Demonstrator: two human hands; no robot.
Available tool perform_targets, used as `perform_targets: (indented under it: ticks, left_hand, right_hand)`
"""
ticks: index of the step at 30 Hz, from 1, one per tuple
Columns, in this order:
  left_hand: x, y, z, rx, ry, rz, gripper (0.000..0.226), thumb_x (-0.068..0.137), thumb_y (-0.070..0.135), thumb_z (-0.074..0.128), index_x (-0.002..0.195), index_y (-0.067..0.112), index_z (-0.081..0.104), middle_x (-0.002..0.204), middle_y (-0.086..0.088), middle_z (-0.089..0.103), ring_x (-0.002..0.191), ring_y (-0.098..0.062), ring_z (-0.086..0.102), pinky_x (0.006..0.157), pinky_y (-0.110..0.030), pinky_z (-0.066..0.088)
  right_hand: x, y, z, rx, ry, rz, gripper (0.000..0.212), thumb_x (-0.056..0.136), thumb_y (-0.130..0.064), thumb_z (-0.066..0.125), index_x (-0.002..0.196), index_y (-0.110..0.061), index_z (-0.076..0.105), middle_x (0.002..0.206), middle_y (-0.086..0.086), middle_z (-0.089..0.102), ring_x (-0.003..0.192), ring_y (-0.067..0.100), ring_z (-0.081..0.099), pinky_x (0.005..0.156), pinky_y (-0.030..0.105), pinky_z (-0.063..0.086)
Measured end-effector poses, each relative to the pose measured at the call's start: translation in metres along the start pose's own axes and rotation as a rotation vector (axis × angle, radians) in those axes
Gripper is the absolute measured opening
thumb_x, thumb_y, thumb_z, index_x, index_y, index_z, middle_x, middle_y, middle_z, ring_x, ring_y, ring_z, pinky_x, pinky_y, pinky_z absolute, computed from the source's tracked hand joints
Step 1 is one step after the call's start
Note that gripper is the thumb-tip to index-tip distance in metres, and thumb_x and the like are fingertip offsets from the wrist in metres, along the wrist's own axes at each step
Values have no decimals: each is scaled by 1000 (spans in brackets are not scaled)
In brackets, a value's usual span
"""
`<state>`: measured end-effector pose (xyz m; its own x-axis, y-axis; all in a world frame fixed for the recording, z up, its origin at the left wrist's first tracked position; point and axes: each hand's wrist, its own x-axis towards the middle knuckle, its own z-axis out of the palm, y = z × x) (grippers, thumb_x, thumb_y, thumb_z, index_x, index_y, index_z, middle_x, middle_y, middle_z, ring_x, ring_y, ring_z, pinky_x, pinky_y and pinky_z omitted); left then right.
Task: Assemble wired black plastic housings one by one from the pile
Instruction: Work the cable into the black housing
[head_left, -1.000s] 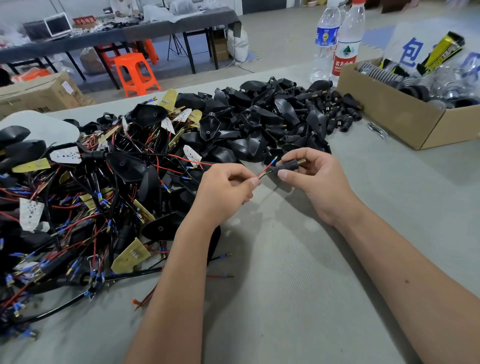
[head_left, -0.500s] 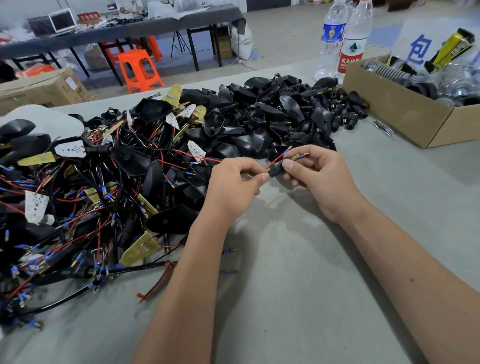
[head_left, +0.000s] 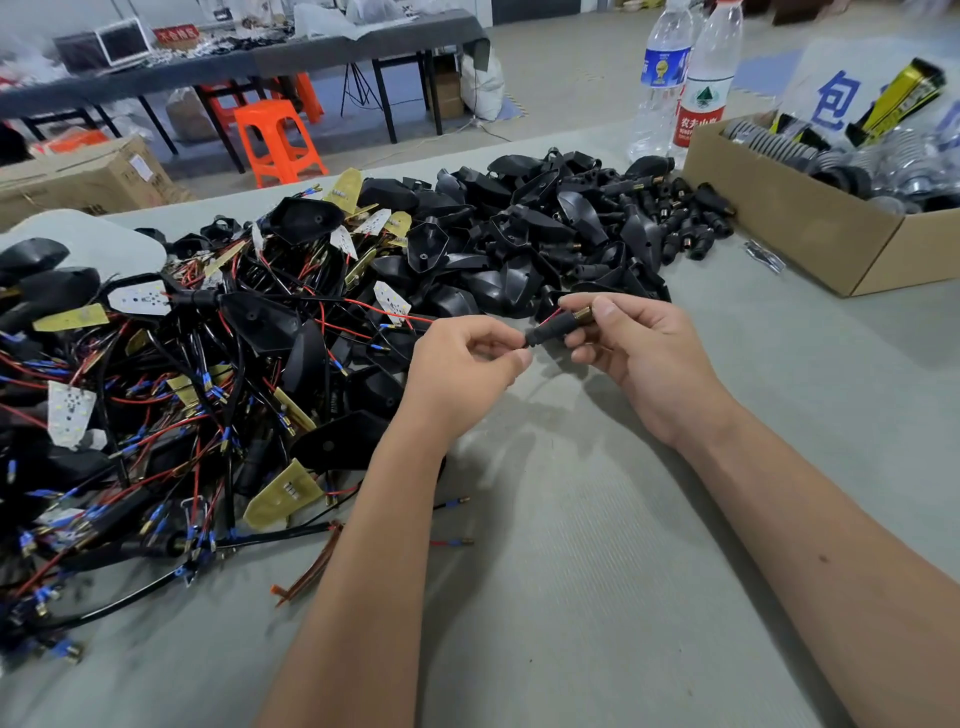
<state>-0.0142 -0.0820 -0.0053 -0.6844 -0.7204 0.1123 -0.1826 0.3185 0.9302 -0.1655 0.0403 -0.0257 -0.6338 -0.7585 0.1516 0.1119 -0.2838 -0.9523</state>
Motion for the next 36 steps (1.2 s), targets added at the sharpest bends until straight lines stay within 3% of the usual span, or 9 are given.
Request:
perform_targets:
  ticks: [4,10,13,18,21,25,31,33,36]
  left_hand:
    - [-2,1,1,-27,0,-15,14,83,25,85,92,21,75,79,0,74,71,-13,66,78,-40,57]
    - [0,0,4,37,43,56,11,85,12,82,91,18,75,78,9,67,74,-13,61,77,-40,57]
    - [2,-2,2,3,91,56,18,83,6,83,84,21,71,84,-1,71,73,-18,65,79,-46,61]
    - [2,-2,7,-17,110,42,22,81,14,86,80,30,71,77,2,72,66,-16,65,71,-40,59]
    - [0,-1,13,28,160,46,21,78,17,89,80,30,72,69,6,70,60,-6,59,62,-23,51]
    - [-4,6,17,15,105,34,20,76,17,90,87,18,74,79,-1,75,67,-10,64,67,-30,56]
    - [-6,28,12,-614,43,-119,15,99,12,65,110,3,60,107,-17,77,89,-19,71,88,-34,60]
    - [-3,31,8,-665,41,-114,14,102,13,61,113,5,58,106,-13,77,77,-13,64,76,-28,58]
    - [-4,30,6,-438,47,-13,14,101,13,64,113,6,64,97,-11,72,59,-3,55,58,-17,46]
  right_hand:
    - [-1,-1,2,10,-8,-31,26,107,-5,49,107,-4,75,92,11,74,79,15,65,70,23,54]
    - [-1,-2,2,-29,37,-73,21,105,-7,55,106,-4,76,95,17,76,77,20,72,65,21,56]
    - [0,-5,0,2,127,-101,21,105,-8,55,101,-3,75,94,15,76,79,21,73,64,21,56]
    - [-3,-7,5,142,157,-65,24,108,-14,50,95,-5,67,96,15,74,79,20,72,64,22,56]
    - [-7,-6,13,121,100,-10,12,103,-16,61,94,-9,61,96,15,74,78,20,71,59,25,55]
    - [-9,-3,17,-29,66,-29,26,91,-2,74,92,-14,52,91,11,77,71,20,70,57,26,55]
    - [-10,-5,15,-106,-82,-38,30,87,1,78,88,-13,51,84,18,77,66,17,70,58,24,52]
    - [-11,-5,17,-139,-151,-30,31,85,-2,80,89,-12,51,86,17,77,68,17,71,59,24,52]
    - [-13,-6,19,-181,-175,-17,32,82,-6,82,88,-12,51,87,22,76,68,20,72,58,25,49]
